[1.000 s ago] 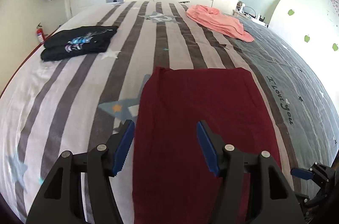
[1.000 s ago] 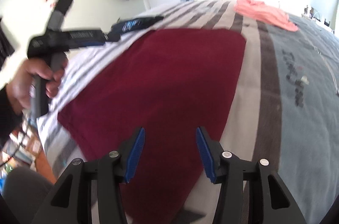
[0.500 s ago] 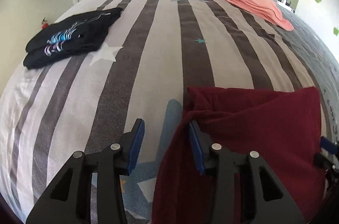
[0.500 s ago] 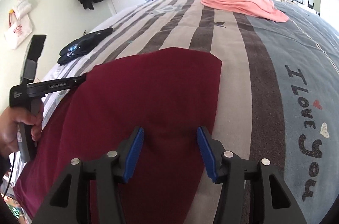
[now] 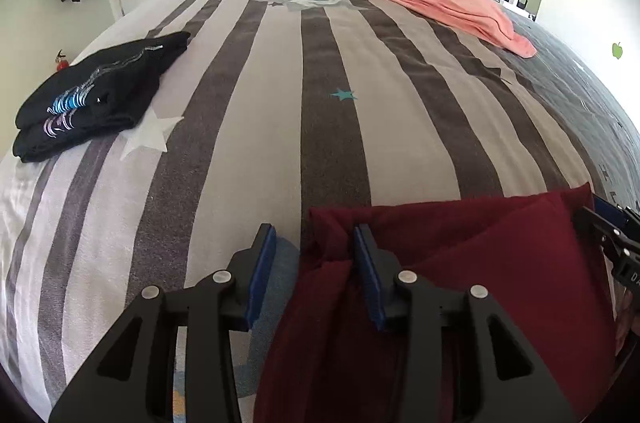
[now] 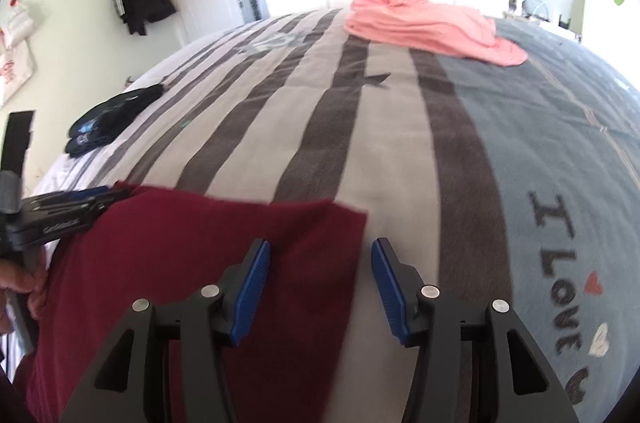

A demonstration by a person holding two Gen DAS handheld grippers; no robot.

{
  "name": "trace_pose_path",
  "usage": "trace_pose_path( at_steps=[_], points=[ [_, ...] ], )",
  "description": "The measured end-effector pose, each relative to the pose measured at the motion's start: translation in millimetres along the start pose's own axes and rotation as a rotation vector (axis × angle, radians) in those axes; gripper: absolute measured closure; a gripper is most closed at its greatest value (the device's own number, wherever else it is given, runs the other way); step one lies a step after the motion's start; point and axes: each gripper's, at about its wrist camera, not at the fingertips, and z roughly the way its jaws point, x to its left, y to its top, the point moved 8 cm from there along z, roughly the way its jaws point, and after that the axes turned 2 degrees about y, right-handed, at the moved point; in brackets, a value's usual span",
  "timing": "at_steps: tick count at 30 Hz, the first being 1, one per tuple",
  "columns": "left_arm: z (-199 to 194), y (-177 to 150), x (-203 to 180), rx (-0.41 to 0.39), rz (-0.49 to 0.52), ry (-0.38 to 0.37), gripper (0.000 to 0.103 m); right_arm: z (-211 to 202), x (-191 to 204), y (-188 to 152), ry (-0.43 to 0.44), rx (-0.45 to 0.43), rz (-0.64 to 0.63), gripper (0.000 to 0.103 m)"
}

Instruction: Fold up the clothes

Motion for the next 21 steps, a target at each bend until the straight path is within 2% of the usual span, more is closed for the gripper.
trace_pose_path(
  at_steps=[2, 7, 8, 11, 13, 16, 17, 18, 21],
  points=[
    [-22, 4, 0, -0.061, -0.018, -0.004, 0.065, -8, 2, 2, 0.0, -0.022, -0.001, 0.055],
    [-88, -13, -21, -0.125, -0.004, -0.132, 0.065, -28, 7, 6, -0.001, -0.078, -0.004, 0.055],
    [-100, -22, -30, -0.121, 0.016, -0.164, 0.065, -32, 8, 7, -0.001, -0.089, -0.004, 0.055],
    [-127, -52, -51, -0.092, 0.046, -0.218, 0.067, -58, 41, -20, 0.059, -0.074, -0.03, 0.055],
    [-135, -74, -58, -0.044, 0.043, -0.234, 0.067, -76, 63, -39, 0.1, -0.063, -0.047, 0.055],
    [-124, -111, -54, 0.038, 0.059, -0.173, 0.068, -83, 93, -75, 0.129, -0.006, -0.087, 0.055],
    [-120, -123, -47, 0.058, 0.054, -0.148, 0.071, -82, 102, -89, 0.133, 0.02, -0.103, 0.056],
    [-117, -134, -38, 0.073, 0.045, -0.124, 0.077, -81, 111, -102, 0.137, 0.047, -0.118, 0.056],
    [-134, -150, -19, 0.069, -0.003, -0.045, 0.082, -83, 111, -129, 0.122, 0.072, -0.111, 0.056]
  ],
)
